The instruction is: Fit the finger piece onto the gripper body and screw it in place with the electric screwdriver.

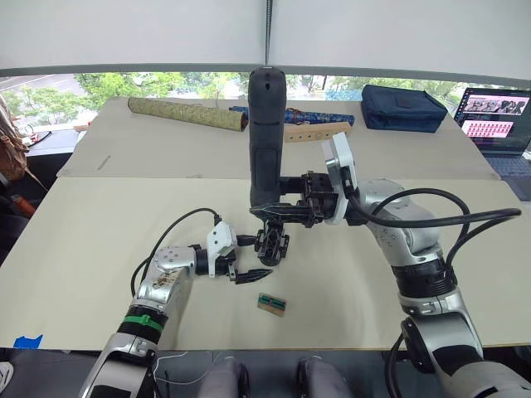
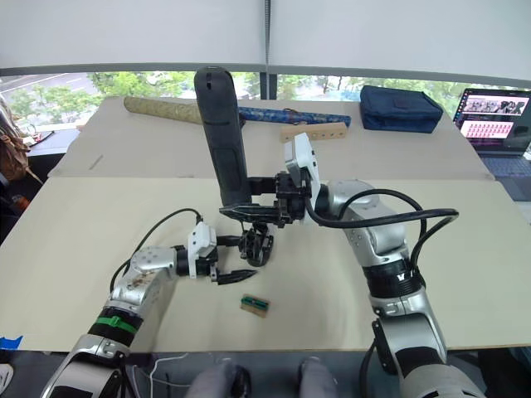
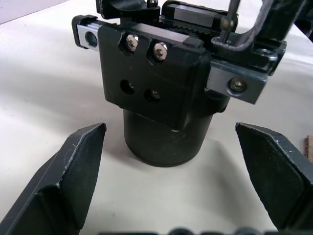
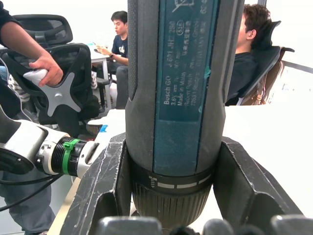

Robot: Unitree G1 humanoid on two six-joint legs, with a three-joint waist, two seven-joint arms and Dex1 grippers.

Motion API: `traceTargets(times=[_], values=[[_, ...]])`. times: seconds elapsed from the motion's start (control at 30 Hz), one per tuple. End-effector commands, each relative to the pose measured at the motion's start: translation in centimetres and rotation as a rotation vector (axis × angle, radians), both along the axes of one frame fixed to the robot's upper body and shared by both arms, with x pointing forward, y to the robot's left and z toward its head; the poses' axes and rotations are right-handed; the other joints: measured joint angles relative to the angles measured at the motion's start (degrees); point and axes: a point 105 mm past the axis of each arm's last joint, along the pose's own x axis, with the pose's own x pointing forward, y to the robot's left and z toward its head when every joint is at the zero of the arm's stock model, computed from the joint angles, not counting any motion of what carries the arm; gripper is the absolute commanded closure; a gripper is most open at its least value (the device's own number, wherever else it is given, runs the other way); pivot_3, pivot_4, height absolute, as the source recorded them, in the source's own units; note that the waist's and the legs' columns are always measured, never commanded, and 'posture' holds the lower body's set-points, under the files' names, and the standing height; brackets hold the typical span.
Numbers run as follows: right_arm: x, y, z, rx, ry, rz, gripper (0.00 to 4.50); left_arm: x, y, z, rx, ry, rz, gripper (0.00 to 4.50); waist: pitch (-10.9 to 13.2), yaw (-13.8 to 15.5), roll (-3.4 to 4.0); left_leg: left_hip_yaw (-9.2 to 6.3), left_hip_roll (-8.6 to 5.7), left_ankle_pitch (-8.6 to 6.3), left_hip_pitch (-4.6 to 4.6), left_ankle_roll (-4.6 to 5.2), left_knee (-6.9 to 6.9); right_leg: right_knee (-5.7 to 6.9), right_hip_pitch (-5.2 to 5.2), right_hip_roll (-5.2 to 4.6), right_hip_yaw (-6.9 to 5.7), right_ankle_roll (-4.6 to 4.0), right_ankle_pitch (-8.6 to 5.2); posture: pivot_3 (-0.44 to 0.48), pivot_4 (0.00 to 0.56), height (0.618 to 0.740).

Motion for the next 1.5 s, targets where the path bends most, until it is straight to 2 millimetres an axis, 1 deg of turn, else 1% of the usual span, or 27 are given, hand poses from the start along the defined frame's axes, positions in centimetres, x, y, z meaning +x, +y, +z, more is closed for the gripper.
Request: traceTargets(times=[0.03, 0.43, 0.53, 0.6, 0.63, 0.83, 1.17, 1.27, 1.4, 1.5], values=[[-0.7, -0.1, 1.2, 0.024, -0.063, 0.011, 2.60, 0.2, -0.7, 0.1, 0.007, -0.010, -0.024, 0.00, 0.00, 0.02, 0.00, 0.00, 0.00, 0.00, 0.01, 0.00, 0.00, 0.00, 0.01, 0.00, 0.00, 0.00, 0.00, 0.000, 0.150, 0.740], [-0.7, -0.3, 1.0, 0.017, -0.063, -0.003, 2.60, 0.4, -1.9, -0.2, 0.001, 0.008, -0.066, 0.00, 0.00, 0.31, 0.00, -0.01, -0.01, 0.00, 0.02, 0.01, 0.03, 0.00, 0.05, 0.00, 0.00, 0.02, 0.01, 0.000, 0.150, 0.740], [-0.6, -0.3, 0.9, 0.016, -0.062, -0.012, 2.60, 0.3, -2.0, -0.5, 0.015, 0.011, -0.076, 0.85, 0.00, 0.35, 0.00, -0.02, -0.01, 0.00, 0.03, 0.01, 0.03, 0.00, 0.05, 0.00, 0.00, 0.02, 0.01, 0.000, 0.150, 0.740], [-0.6, -0.3, 0.9, 0.015, -0.061, -0.014, 2.60, 0.4, -1.9, -0.9, 0.038, 0.009, -0.070, 1.89, 0.00, 0.41, 0.00, -0.02, -0.01, 0.00, 0.04, 0.01, 0.04, 0.00, 0.07, 0.00, 0.00, 0.02, 0.01, 0.000, 0.150, 0.740], [-0.6, -0.3, 0.8, 0.014, -0.059, -0.014, 2.60, 0.4, -1.8, -1.1, 0.049, 0.009, -0.071, 2.23, 0.00, 0.42, 0.00, -0.02, -0.01, 0.00, 0.05, 0.01, 0.04, -0.01, 0.07, 0.00, 0.00, 0.02, 0.01, 0.000, 0.150, 0.740], [-0.6, -0.2, 0.2, 0.004, -0.043, -0.017, 2.60, 0.2, -1.9, -1.6, 0.058, 0.005, -0.074, 2.22, -0.01, 0.44, 0.00, -0.02, -0.01, 0.00, 0.07, 0.01, 0.04, -0.01, 0.09, -0.01, 0.00, 0.02, 0.01, 0.000, 0.150, 0.740], [0.3, 0.0, -2.9, -0.045, 0.034, -0.103, 2.60, 0.3, -1.9, -1.7, 0.048, 0.016, -0.040, 2.22, -0.08, 0.46, -0.02, -0.02, -0.01, -0.01, 0.29, 0.02, 0.04, -0.07, 0.24, -0.04, 0.03, 0.01, 0.01, 0.000, 0.150, 0.740], [0.5, 0.1, -3.4, -0.042, 0.043, -0.119, 2.60, 0.3, -1.9, -1.7, 0.044, 0.026, -0.037, 2.22, -0.19, 0.44, -0.04, -0.02, 0.00, -0.01, 0.36, 0.02, 0.03, -0.07, 0.27, -0.06, 0.05, 0.01, 0.01, 0.000, 0.150, 0.740], [0.6, 0.1, -4.6, -0.082, 0.066, -0.131, 2.60, 0.2, -1.9, -1.8, 0.047, 0.032, -0.040, 2.22, -0.34, 0.39, -0.05, -0.02, 0.01, -0.01, 0.42, 0.02, 0.03, -0.05, 0.29, -0.06, 0.07, 0.00, 0.01, 0.000, 0.150, 0.740], [0.5, 0.3, -5.0, -0.107, 0.070, -0.127, 2.60, 0.2, -1.7, -1.8, 0.049, 0.035, -0.039, 2.22, -0.56, 0.38, -0.09, -0.03, 0.03, -0.01, 0.45, 0.03, 0.02, -0.05, 0.30, -0.06, 0.07, 0.00, 0.01, 0.000, 0.150, 0.740]])
